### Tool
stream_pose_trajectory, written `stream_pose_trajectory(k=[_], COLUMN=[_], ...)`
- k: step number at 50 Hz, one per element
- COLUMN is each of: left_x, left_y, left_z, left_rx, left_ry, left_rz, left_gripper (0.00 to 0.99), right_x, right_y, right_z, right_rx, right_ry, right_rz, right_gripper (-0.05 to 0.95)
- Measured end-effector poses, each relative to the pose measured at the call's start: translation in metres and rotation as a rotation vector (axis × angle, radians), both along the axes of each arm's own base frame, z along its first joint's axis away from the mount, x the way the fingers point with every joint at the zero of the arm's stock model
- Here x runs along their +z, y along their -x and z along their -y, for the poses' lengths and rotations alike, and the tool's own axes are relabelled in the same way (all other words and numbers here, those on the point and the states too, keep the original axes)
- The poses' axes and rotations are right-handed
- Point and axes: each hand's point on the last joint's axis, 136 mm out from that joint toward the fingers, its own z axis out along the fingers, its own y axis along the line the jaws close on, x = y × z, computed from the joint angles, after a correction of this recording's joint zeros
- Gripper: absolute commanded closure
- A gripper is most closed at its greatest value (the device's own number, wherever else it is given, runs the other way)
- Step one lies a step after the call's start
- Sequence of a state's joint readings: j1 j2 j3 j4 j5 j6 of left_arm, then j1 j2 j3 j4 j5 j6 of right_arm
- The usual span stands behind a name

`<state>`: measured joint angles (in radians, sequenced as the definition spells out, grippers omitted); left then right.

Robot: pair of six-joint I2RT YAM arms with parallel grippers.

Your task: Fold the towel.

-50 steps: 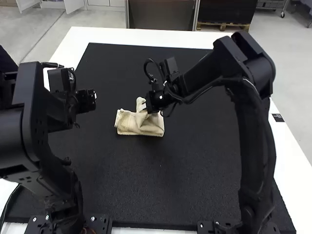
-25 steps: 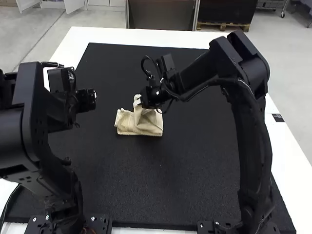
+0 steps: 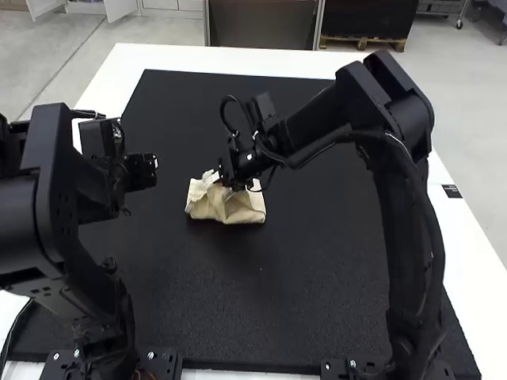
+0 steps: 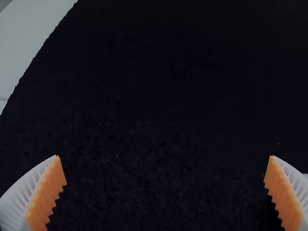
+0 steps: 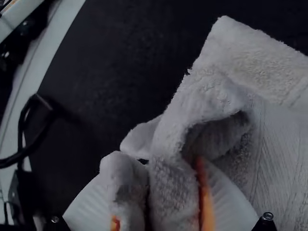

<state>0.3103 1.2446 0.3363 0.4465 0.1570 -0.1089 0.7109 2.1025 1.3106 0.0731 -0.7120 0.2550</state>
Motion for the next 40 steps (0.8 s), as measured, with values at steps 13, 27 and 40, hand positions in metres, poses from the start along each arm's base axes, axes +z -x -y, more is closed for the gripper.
stream_pose_trajectory(k=[13, 27, 40], left_x=[0.000, 0.000, 0.000], left_y=[0.000, 0.000, 0.000], left_z=[0.000, 0.000, 0.000], left_rx=[0.000, 0.000, 0.000], left_ry=[0.000, 0.000, 0.000], left_rz=[0.000, 0.000, 0.001], left_gripper=[0.028, 0.028, 0.028], right_x=[0.010, 0.024, 0.026], right_y=[0.001, -0.008, -0.020], right_z=[-0.007, -0.015, -0.007], right_rx=[0.016, 0.004, -0.028], right_ry=[-0.032, -0.089, -0.102], right_rz=[0.001, 0.044, 0.029], right_gripper=[0.64, 0.34, 0.00])
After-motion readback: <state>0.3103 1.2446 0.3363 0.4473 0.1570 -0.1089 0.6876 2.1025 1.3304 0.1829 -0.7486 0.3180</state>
